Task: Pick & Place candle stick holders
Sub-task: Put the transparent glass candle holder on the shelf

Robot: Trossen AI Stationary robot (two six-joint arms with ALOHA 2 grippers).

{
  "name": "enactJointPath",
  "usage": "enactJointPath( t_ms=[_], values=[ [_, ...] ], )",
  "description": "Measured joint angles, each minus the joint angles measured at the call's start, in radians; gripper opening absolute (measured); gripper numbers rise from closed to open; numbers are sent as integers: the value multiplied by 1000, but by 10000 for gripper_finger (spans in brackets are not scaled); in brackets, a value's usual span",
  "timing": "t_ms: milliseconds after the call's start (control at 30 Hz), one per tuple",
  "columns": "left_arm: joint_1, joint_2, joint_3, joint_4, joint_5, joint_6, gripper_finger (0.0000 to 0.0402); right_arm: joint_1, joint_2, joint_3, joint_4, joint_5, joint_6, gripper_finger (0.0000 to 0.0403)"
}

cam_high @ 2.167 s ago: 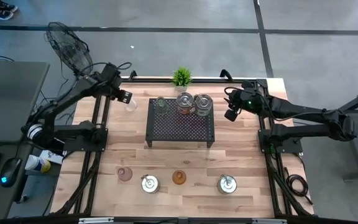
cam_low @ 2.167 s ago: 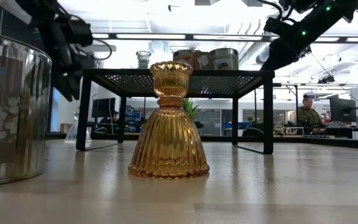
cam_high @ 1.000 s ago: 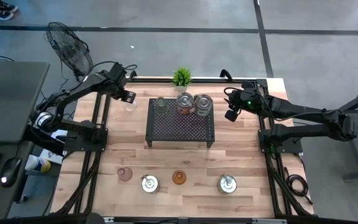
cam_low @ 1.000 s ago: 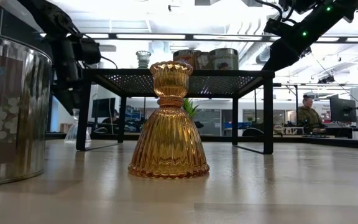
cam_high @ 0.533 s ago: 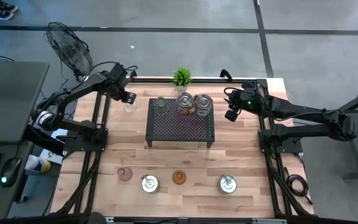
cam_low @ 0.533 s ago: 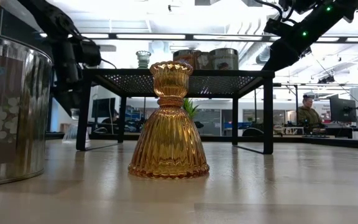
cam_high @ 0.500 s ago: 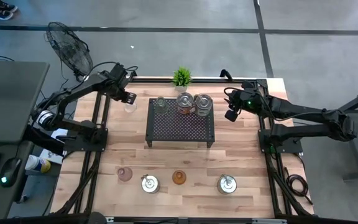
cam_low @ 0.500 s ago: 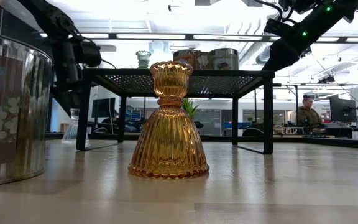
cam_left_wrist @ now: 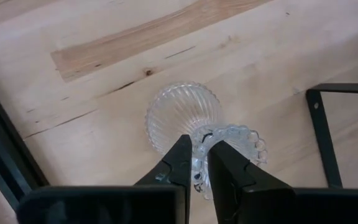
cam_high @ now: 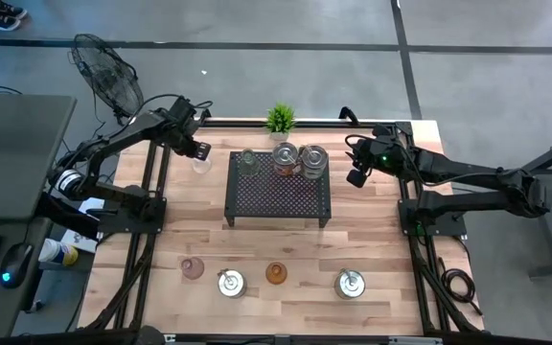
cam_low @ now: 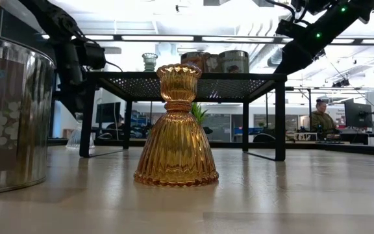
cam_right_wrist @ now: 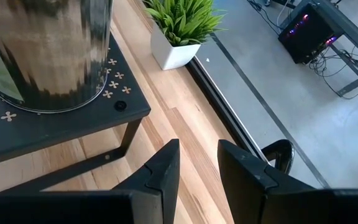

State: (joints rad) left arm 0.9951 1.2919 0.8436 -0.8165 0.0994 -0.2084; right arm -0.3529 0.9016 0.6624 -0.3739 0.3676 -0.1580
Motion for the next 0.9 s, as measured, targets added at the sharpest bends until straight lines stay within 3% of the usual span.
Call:
enactJointPath(
  t_ms=[900],
  values=[
    [-1, 4, 77, -100, -26, 85, 23, 0, 0, 0, -4, 0, 0, 101]
  ],
)
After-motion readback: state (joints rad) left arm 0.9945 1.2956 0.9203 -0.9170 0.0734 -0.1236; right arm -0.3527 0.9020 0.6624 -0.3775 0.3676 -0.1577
